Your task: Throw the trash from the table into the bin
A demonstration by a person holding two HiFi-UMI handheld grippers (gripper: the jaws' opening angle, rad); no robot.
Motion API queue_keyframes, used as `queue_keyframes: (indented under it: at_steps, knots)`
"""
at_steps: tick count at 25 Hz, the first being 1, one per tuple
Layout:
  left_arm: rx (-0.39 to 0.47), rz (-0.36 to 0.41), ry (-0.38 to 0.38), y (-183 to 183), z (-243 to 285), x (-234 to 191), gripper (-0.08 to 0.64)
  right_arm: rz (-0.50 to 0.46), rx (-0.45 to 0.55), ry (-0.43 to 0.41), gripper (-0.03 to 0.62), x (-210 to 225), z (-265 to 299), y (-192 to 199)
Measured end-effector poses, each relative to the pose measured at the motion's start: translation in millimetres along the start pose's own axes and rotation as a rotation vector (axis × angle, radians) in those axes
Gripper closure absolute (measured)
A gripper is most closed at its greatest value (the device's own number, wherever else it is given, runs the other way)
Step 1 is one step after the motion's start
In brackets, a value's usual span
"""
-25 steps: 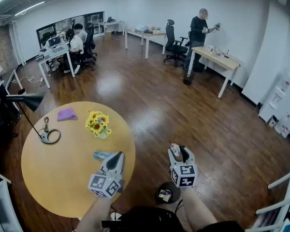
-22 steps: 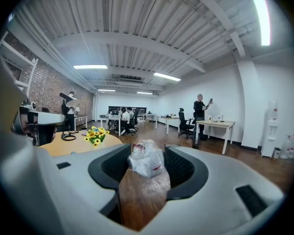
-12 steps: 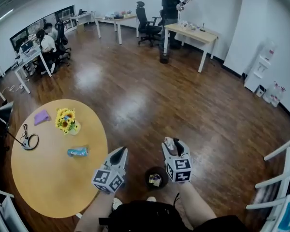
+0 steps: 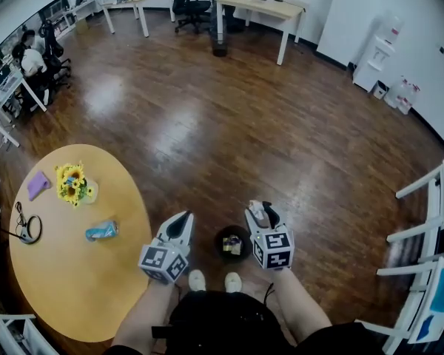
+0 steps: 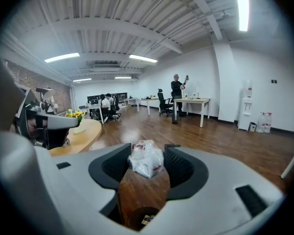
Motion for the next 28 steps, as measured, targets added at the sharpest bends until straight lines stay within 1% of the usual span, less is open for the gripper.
queue_keyframes:
  at_steps: [4, 8, 11, 15, 20, 24, 28]
  knots:
    - [-0.044, -0.026, 0.018, 8.5, 12.7, -14.6, 0.555, 0.026, -0.057, 0.030, 0.370, 0.4, 11.5, 11.9]
    - [-0.106, -0.054, 0.030, 28.9, 7.9, -21.7, 0.555, 0.049, -0.117, 0.034, 0.370, -8.9, 15.6, 39.6]
    - [-0.140, -0.074, 0.028, 47.1, 11.5, -38.0, 0.555, 0.051, -0.149, 0.029, 0.370, -16.6, 32.8, 58.6]
    - [-0.232, -0.129, 0.017, 82.9, 9.4, -48.4, 0.555, 0.088, -0.244, 0.030, 0.370, -24.0, 39.4, 101.9]
    - [-0.296, -0.168, 0.023, 127.2, 16.8, -51.3, 0.555, 0.109, -0.345, 0.035, 0.370, -16.7, 51.6, 157.0]
    - [-0.335, -0.204, 0.026, 164.2, 22.5, -49.1, 0.555, 0.105, -0.411, -0.002, 0.370, -18.4, 63.1, 196.8]
    - [-0.363, -0.238, 0.019, 190.2, 24.1, -42.7, 0.555, 0.087, -0.467, -0.047, 0.368, -22.2, 74.3, 224.9]
Point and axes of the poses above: the fingertips, and each gripper's own axes: z forward along the fingers, x to its right, y out of its underside, the point moved 10 cm from there along -z, backward along the fingers, and after that the axes turned 3 degrees about y, right-handed, at the moved point
